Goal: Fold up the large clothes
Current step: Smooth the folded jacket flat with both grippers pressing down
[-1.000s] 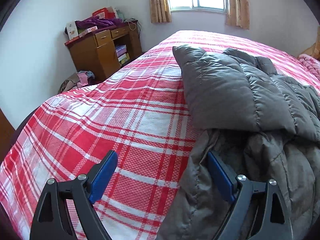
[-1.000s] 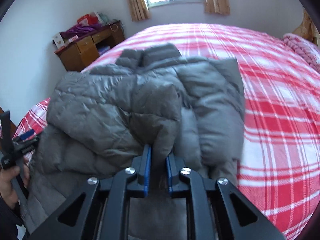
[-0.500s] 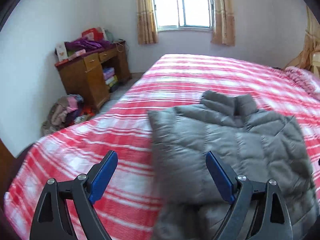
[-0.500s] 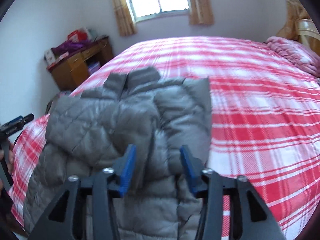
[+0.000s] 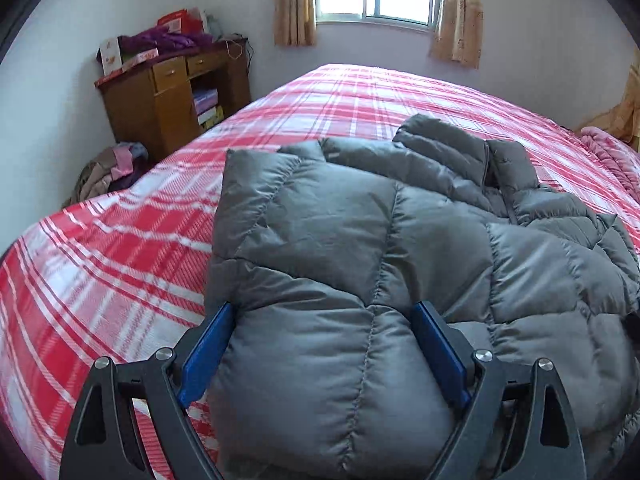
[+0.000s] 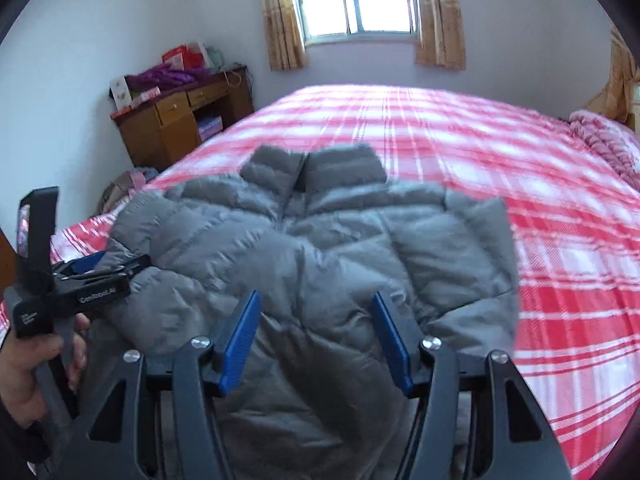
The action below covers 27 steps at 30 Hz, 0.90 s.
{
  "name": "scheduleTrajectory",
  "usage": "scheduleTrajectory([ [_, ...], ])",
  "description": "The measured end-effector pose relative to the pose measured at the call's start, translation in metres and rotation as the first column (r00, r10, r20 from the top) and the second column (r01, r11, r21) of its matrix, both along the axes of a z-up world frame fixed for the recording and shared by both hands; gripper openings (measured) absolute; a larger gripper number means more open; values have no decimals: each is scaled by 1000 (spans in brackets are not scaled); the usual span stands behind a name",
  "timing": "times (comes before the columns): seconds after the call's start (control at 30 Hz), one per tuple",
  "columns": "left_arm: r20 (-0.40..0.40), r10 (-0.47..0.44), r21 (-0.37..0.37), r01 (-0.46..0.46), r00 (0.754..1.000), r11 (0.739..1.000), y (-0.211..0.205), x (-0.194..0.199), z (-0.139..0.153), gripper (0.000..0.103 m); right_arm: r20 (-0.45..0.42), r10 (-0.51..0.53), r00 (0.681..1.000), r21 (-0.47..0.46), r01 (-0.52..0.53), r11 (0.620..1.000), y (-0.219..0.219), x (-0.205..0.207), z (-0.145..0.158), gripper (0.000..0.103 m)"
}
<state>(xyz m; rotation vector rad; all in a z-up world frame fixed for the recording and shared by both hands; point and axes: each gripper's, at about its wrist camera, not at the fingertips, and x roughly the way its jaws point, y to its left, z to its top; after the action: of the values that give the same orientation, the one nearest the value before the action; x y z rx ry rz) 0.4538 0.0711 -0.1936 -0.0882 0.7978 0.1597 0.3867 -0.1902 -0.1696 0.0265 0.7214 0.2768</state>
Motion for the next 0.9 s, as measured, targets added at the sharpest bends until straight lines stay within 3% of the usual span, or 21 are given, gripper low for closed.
scheduleTrajectory([
  [0.2, -23, 6, -23, -6, 1000, 1000, 3, 5, -10, 94, -15, -19, 1000, -7, 19, 1000, -4, 1, -25, 61],
  [0.9, -93, 30, 29, -28, 995, 999, 0, 17, -24, 101, -89, -63, 994, -56, 58, 997, 1, 13, -46, 62],
])
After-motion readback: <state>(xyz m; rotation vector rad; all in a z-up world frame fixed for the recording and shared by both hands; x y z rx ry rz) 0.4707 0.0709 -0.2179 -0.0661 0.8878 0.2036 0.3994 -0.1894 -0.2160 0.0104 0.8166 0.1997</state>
